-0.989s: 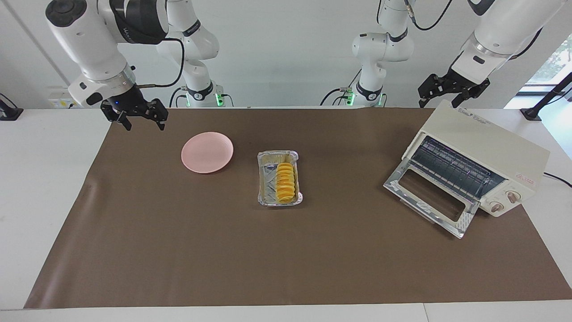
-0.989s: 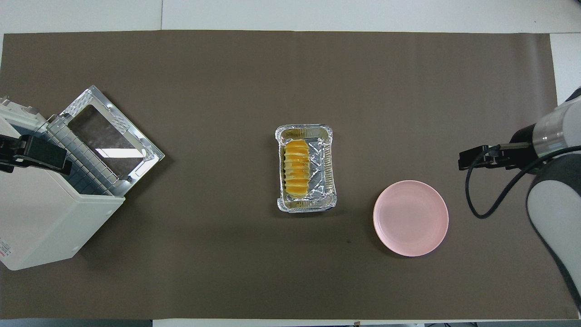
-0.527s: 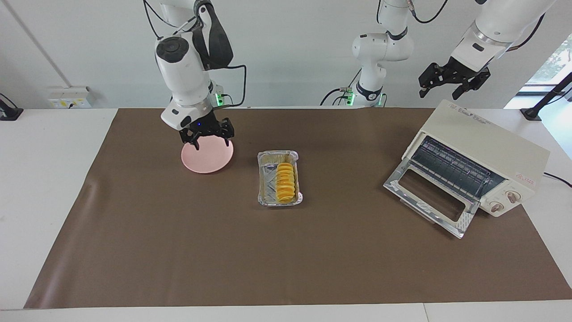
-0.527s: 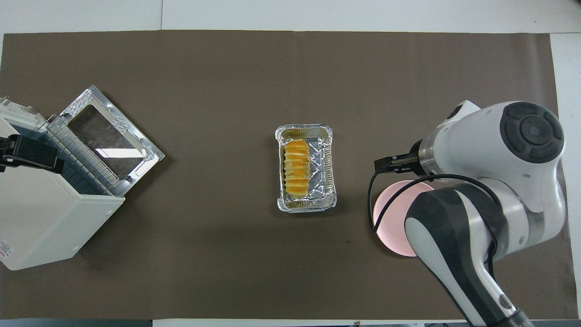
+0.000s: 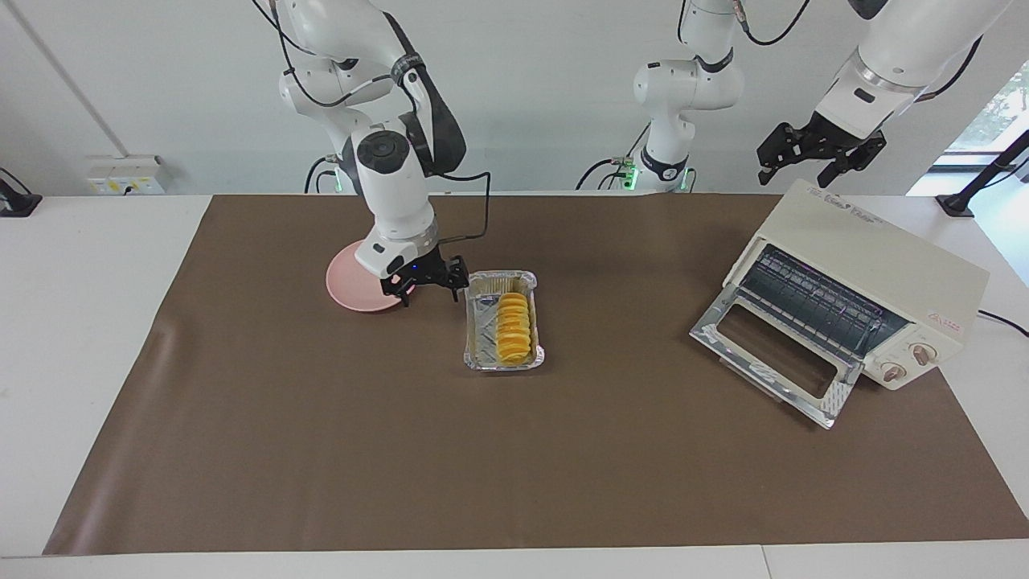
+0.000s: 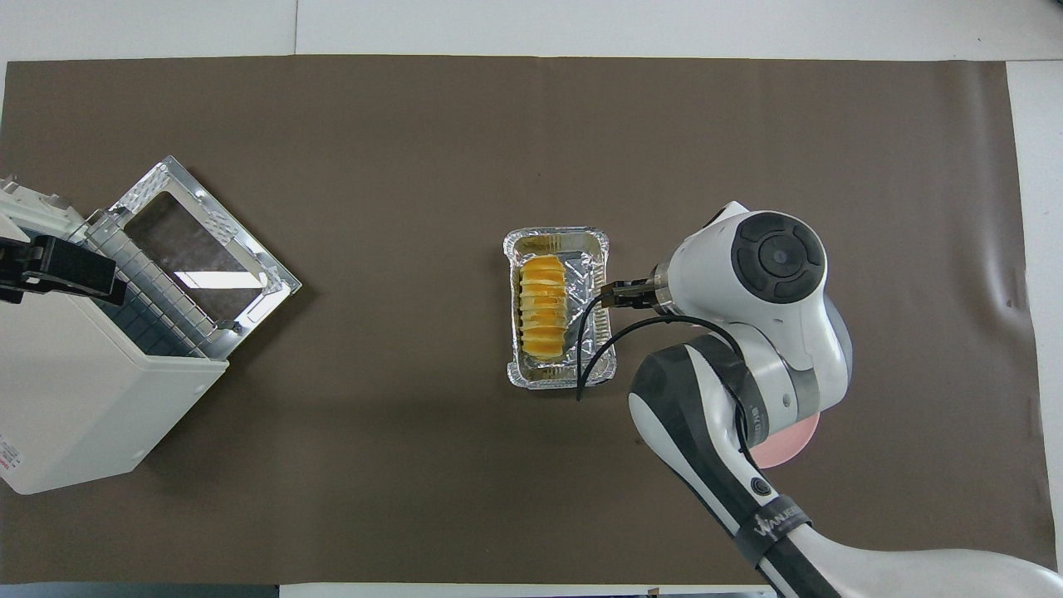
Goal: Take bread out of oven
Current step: 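Reach the right gripper to the foil tray edge, then grasp the foil tray and drag it beside the pink plate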
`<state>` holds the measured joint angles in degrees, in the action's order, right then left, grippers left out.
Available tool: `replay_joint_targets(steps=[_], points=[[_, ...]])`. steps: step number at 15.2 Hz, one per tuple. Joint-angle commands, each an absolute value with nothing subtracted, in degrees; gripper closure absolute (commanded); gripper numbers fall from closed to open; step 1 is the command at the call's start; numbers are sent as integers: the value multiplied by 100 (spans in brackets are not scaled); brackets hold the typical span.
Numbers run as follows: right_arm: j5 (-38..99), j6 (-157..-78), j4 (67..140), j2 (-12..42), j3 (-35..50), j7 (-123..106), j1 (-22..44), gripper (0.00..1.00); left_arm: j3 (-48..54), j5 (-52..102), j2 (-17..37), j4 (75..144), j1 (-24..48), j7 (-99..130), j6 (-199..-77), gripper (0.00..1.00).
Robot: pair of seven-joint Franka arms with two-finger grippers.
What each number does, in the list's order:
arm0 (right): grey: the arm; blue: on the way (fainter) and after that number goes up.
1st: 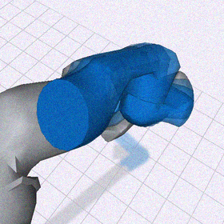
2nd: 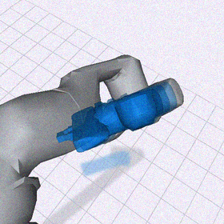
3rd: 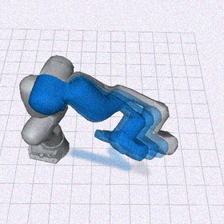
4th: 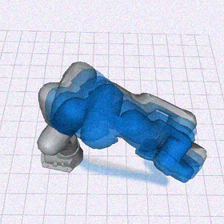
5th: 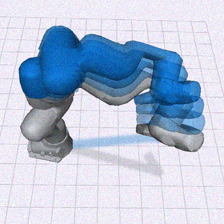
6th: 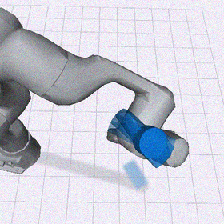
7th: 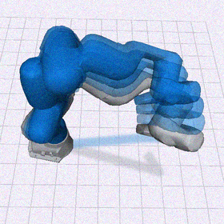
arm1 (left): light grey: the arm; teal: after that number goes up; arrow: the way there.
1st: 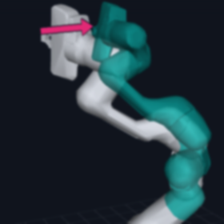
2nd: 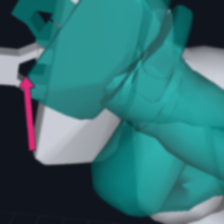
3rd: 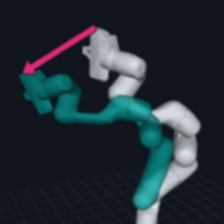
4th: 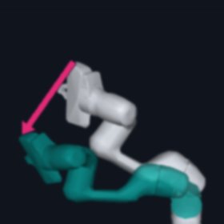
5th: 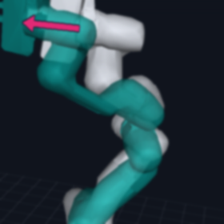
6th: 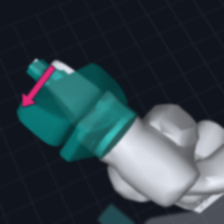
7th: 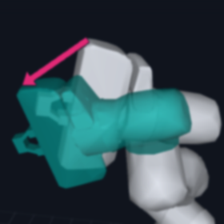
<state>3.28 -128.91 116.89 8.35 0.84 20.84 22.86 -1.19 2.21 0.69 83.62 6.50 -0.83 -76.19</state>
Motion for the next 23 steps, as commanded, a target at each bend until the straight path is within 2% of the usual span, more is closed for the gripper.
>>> replay_joint_targets(steps=[1,8,9,10,15,20,23], points=[[360,-13244,11637,1212,53,2478,2574,0,-44,132,35,8875,580,-123,-8023,0],[360,-13562,11707,1477,53,2882,2742,1,-105,132,9,9132,571,-105,-8103,0],[360,-13562,11724,1477,53,2909,2742,6,-105,132,0,9193,571,-105,-8104,0],[360,-13570,11733,1494,53,2987,2742,15,-105,132,-26,9237,571,-114,-8077,0],[352,-14062,11979,1529,61,3498,2751,99,-114,114,-26,9176,545,-88,-8086,0],[352,-14054,11953,1521,53,3314,2725,100,-114,88,-210,9105,554,-97,-8095,0],[352,-13774,11831,1372,26,2884,2436,100,-114,88,-299,9114,545,-88,-8051,0]])
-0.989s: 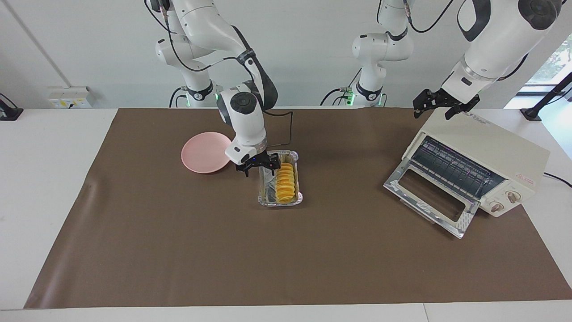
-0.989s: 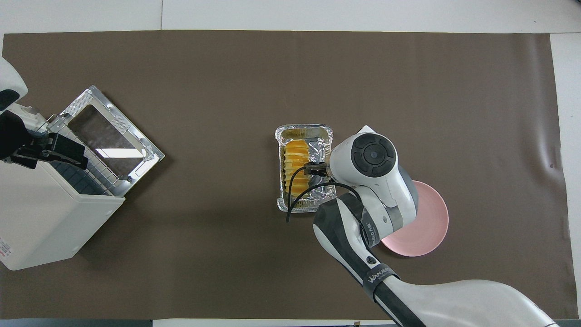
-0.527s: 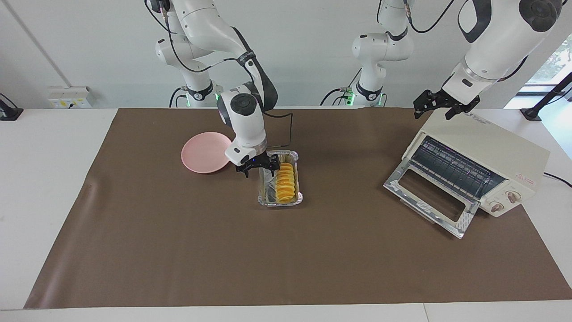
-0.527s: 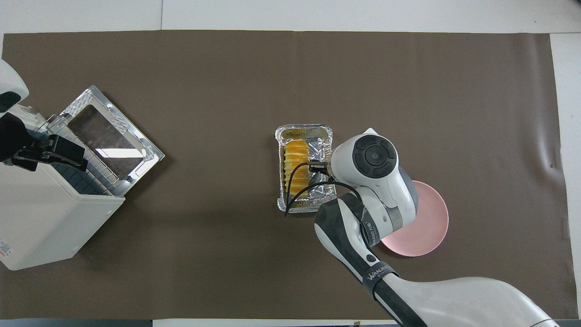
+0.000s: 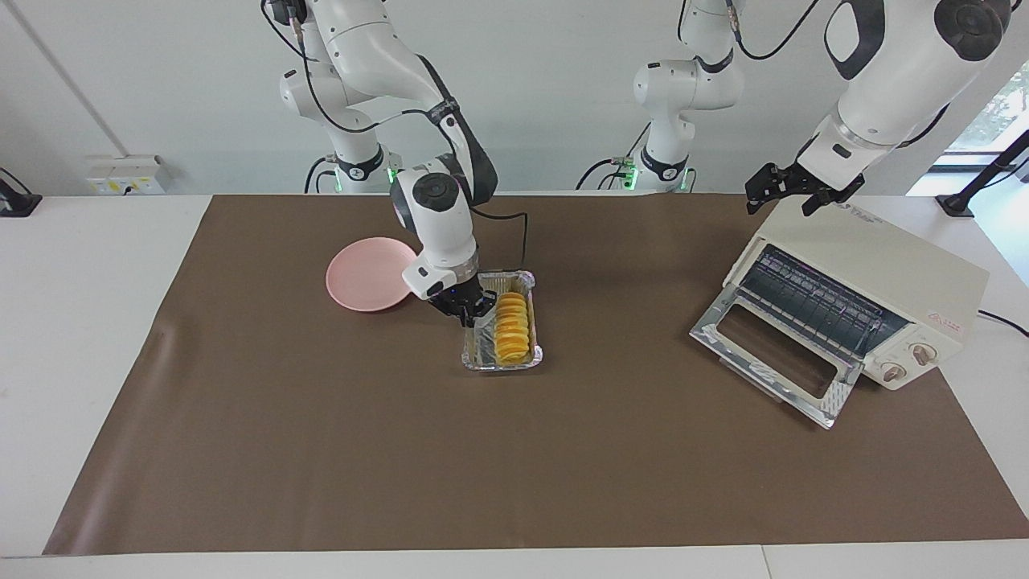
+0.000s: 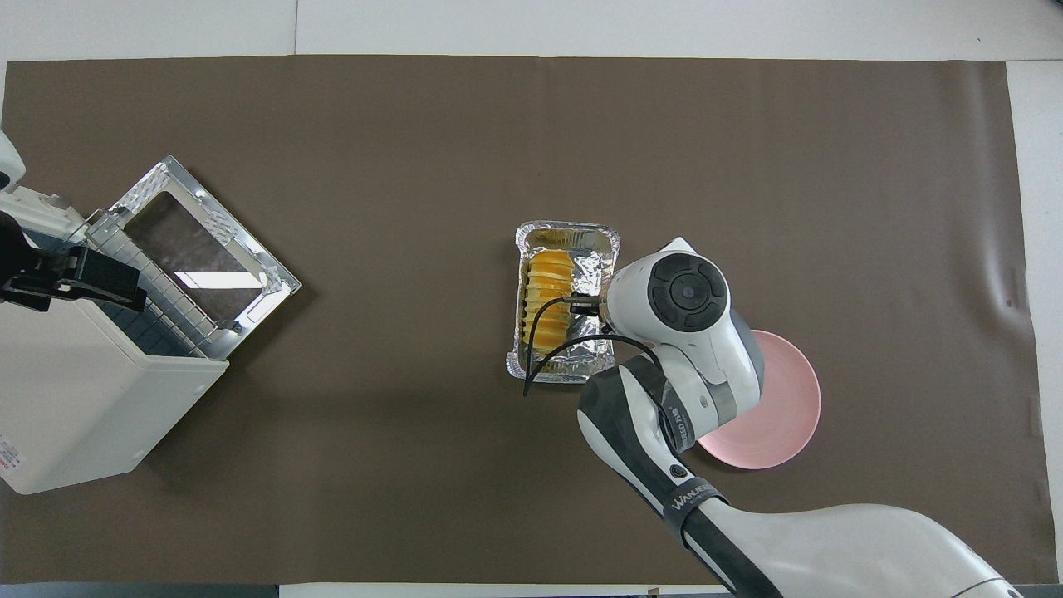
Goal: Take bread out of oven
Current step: 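Grasp the foil tray and drag it beside the pink plate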
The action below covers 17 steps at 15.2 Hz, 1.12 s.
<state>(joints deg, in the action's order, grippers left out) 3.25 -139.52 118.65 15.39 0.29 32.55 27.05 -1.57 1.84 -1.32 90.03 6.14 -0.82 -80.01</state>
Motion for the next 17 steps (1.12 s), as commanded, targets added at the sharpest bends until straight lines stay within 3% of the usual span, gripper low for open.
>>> replay_joint_targets(steps=[1,6,10,17], points=[[352,-13511,11691,1301,26,2604,2252,100,-114,88,-299,9114,545,-79,-8051,0],[990,-12587,11286,1116,35,769,969,100,-114,88,-299,9114,545,-79,-8051,0],[1397,-12463,11294,1125,26,-193,125,100,-106,88,-299,9114,554,-88,-8051,0],[1406,-12586,11399,1274,26,-790,-404,100,-114,88,-299,9114,554,-79,-8051,0]])
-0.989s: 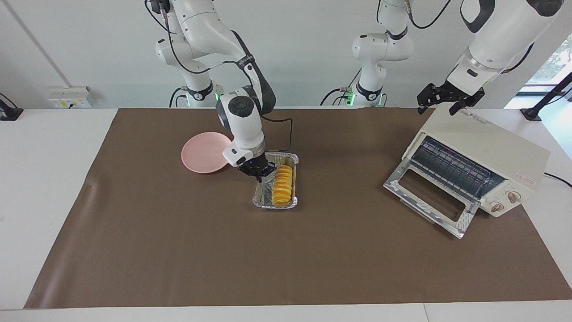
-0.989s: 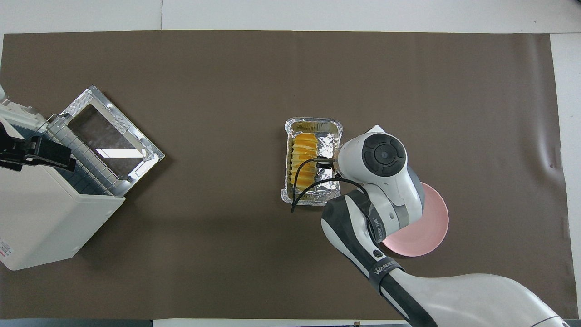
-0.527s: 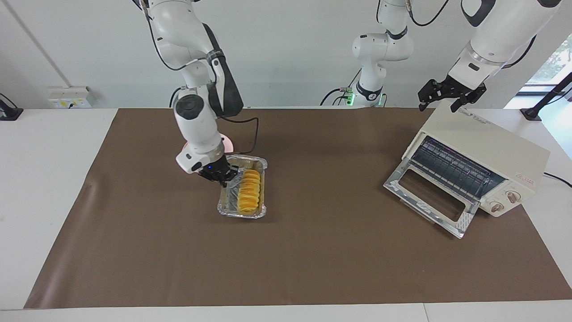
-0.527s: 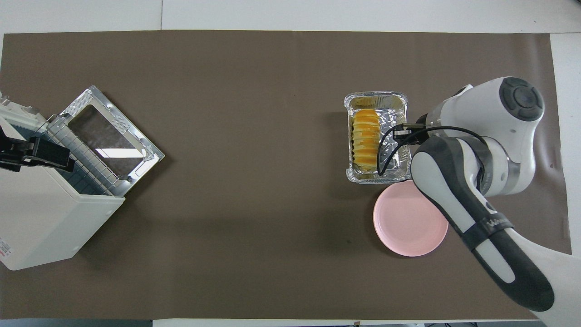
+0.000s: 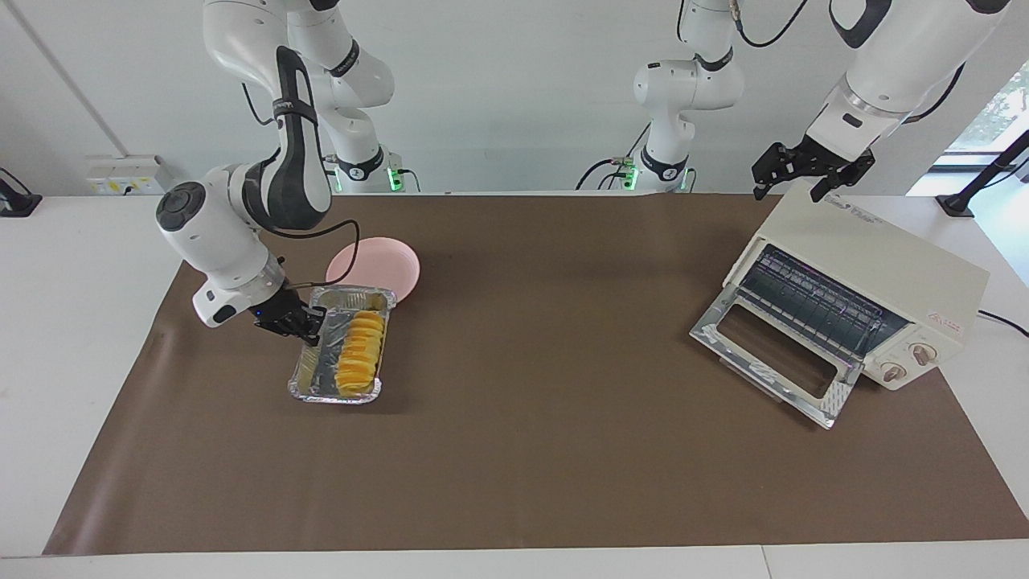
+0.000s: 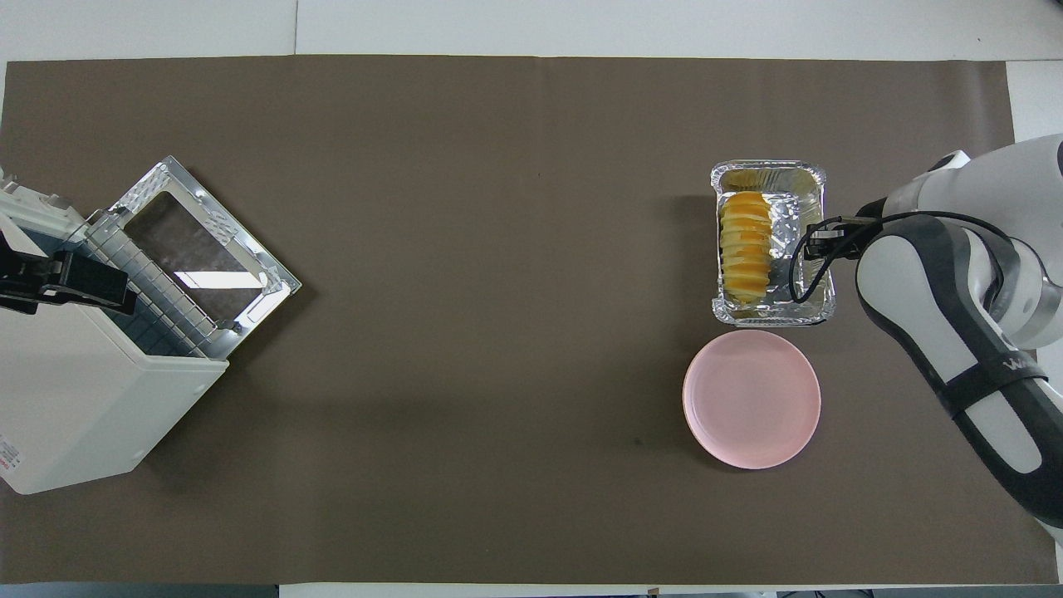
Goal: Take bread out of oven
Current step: 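Grasp the foil tray and drag it beside the pink plate, then grasp the bread rolls in the tray with the right gripper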
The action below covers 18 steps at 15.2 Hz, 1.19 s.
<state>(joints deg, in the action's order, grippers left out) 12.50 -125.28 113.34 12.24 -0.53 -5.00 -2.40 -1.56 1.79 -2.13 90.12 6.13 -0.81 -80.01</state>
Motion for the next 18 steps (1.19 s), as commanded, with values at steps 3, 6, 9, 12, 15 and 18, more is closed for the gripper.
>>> replay_joint_targets(steps=[3,6,9,12,15,18], points=[[1572,-12840,11618,1274,35,-817,-396,100,-114,88,-299,9114,554,-88,-8051,0],[1854,-12902,11645,1318,26,-958,-325,100,-114,88,-299,9114,554,-88,-8051,0],[1855,-13217,11838,1345,35,-1010,-290,100,-114,88,-299,9114,554,-79,-8051,0],[1854,-13377,11935,1380,35,-1081,-281,100,-114,88,-299,9114,554,-79,-8051,0],[1854,-13316,11909,1406,35,-1072,-281,67,-114,88,-299,9123,554,-79,-8051,0],[1750,-13036,11769,1275,35,-1055,-281,0,-114,88,-299,9114,554,-79,-8051,0]])
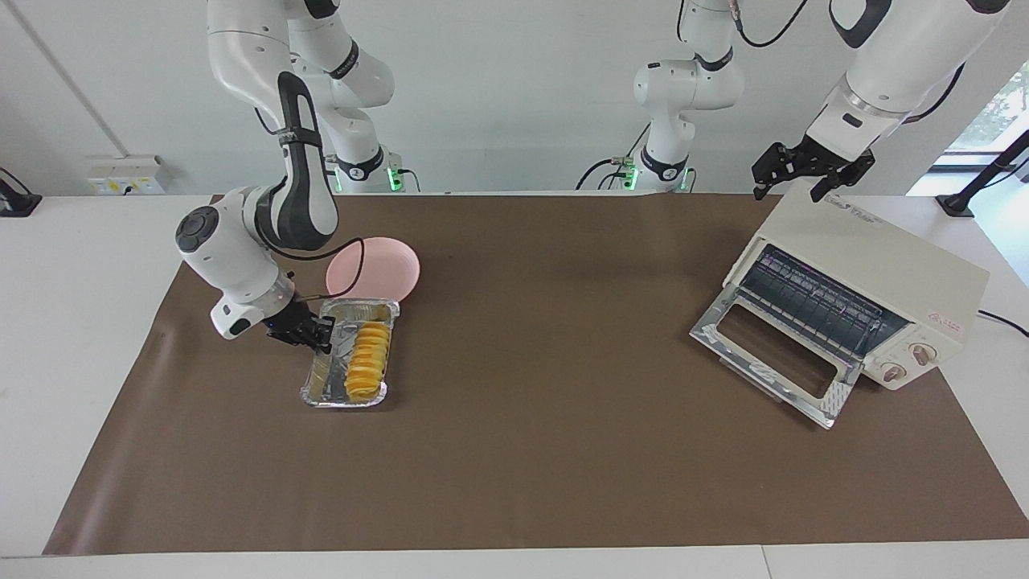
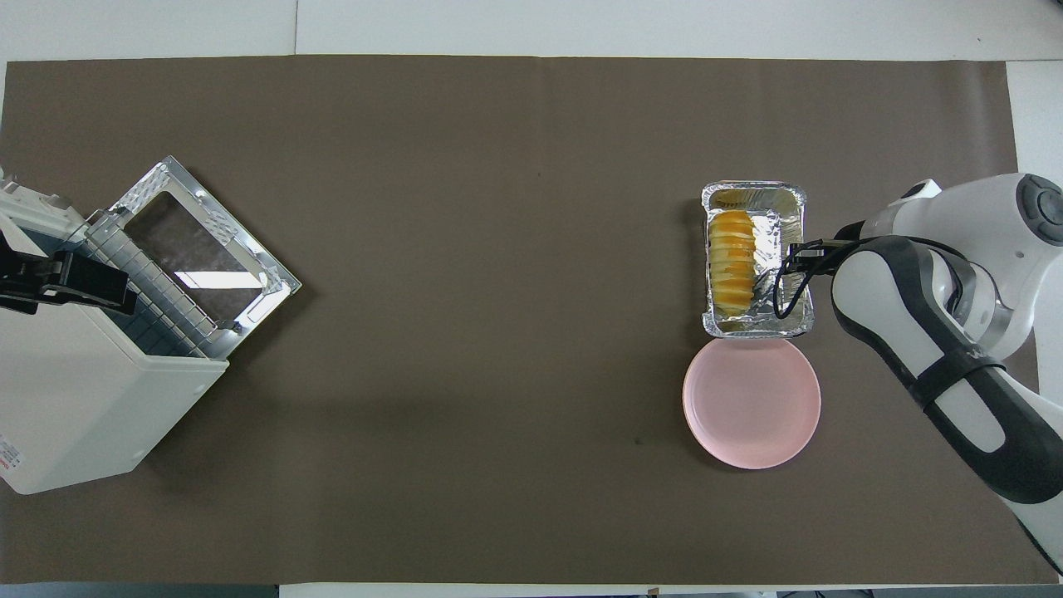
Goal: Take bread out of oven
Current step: 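Grasp the bread rolls in the tray with the right gripper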
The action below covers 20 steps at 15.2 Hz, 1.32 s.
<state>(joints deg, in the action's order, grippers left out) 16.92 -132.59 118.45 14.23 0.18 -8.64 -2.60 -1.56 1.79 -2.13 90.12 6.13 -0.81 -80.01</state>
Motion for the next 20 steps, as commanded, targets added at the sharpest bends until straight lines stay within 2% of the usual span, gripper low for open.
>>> replay_joint_targets(steps=[1,3,4,6,10,13,20], points=[[1636,-12695,11595,1170,18,-1046,-290,0,-114,88,-299,9114,554,-88,-8051,0],[1285,-12131,11208,1125,0,-1011,-308,0,-114,88,-299,9114,554,-88,-8051,0],[1266,-12085,11136,1108,9,-985,-299,0,-114,88,-299,9114,554,-79,-8051,0],[1257,-12199,11153,1107,44,-801,-194,0,-114,88,-299,9114,554,-88,-8051,0],[1257,-12427,11250,1230,53,-9,465,0,-106,88,-299,9114,554,-88,-8051,0],[1257,-12954,11636,1301,53,-52,492,0,-114,88,-299,9114,554,-79,-8051,0],[1257,-13280,11926,1389,53,-62,422,0,-114,88,-299,9114,554,-79,-8051,0]])
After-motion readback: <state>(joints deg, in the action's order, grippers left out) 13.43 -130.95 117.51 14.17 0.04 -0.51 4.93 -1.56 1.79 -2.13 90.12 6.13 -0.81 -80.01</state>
